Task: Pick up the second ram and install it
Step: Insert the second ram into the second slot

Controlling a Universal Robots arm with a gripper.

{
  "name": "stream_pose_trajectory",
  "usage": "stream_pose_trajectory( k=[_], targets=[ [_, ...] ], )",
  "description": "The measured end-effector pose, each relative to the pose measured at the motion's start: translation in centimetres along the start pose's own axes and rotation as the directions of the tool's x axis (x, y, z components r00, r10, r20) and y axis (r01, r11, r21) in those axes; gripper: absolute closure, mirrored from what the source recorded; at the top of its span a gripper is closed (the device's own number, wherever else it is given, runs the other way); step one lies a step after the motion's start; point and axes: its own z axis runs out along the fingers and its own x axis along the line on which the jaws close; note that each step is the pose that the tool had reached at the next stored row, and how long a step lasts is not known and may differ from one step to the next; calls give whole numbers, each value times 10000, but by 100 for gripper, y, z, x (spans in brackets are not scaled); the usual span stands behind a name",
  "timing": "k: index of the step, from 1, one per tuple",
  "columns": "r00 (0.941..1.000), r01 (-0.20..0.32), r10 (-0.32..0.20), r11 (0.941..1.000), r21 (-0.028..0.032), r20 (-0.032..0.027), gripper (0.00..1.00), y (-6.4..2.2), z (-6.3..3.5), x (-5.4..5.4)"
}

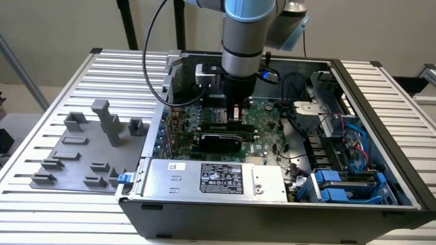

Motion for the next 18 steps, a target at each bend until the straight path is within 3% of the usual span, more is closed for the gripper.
stream_pose_trajectory(
  k=[2,3,12,13,18],
  targets=[
    [10000,0,0,10000,-1,-1,100,0,2,0],
    [10000,0,0,10000,-1,2,0,0,2,0],
    [10000,1,-1,10000,-21,32,0,7,-251,9],
    [10000,1,-1,10000,-21,43,100,9,-266,9],
    [10000,0,0,10000,-21,49,100,9,-274,9]
  ],
)
